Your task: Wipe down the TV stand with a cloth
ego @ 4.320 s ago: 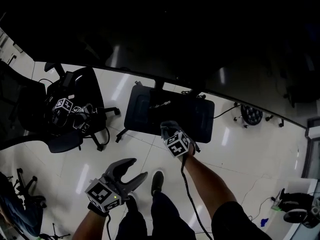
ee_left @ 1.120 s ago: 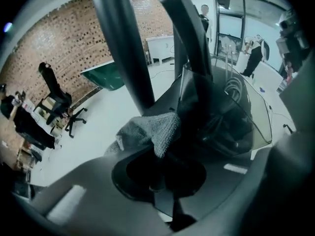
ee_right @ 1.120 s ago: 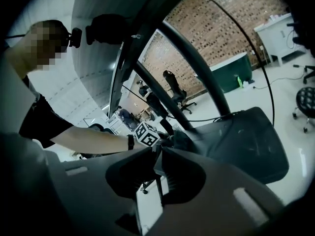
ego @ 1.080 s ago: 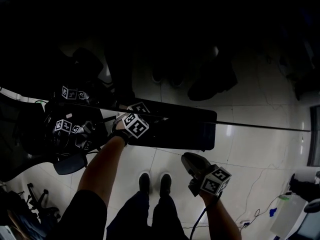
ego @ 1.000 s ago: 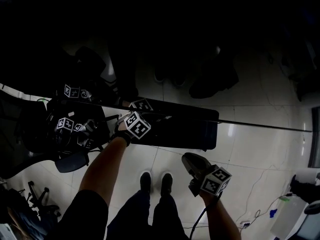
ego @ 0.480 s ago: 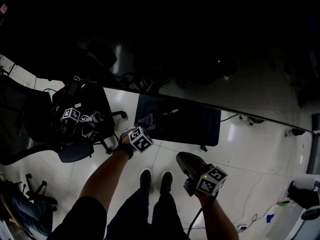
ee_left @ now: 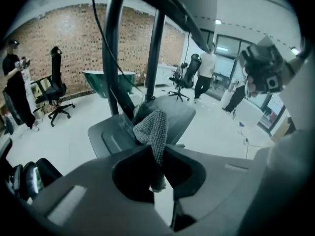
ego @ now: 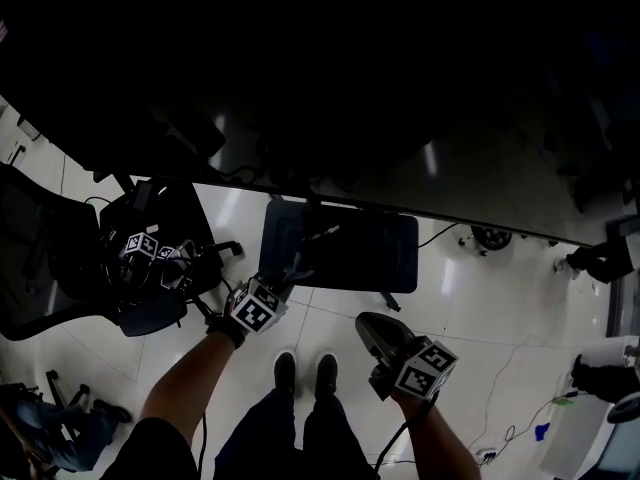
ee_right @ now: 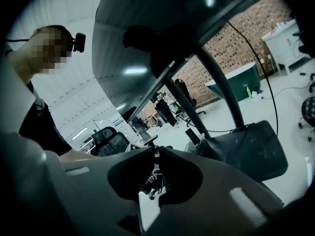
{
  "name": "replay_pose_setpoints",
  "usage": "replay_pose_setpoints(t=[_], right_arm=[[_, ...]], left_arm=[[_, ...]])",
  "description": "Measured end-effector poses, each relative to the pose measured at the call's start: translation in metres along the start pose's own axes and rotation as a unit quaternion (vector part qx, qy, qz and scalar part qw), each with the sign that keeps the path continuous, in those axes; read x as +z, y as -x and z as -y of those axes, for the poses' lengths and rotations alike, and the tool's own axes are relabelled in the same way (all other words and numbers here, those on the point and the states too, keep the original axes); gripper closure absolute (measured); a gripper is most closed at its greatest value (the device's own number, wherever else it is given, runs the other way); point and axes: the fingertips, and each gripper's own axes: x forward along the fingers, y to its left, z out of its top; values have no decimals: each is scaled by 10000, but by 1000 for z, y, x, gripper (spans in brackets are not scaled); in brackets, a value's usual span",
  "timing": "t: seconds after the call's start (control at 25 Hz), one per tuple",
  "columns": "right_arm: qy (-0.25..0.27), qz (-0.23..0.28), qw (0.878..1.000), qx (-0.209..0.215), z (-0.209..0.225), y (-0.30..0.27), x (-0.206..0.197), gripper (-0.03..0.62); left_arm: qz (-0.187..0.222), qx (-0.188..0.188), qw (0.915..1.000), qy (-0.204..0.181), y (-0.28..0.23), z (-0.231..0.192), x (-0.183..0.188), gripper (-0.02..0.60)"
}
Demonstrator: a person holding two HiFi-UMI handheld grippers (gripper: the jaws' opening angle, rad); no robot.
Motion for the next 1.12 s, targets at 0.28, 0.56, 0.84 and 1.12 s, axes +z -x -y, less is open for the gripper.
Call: replay_pose_setpoints(t=[0.28,0.56,0.84,1.12], right_arm=[[106,250,9996,-37,-34,28,25,590],[360,342,9987,116,-102,89,45,591],[783,336,9950,521,-161,167,14,591],[997,301,9930,567,-210,255,-25,591]], left_arm=[[1404,-433,9871,637,161,88,68,548],[2294,-372,9707,613,270,173,87,548],[2641,-47,9624,637,332,270,77,548],[2822,206,9559,782,384,367,39,546]])
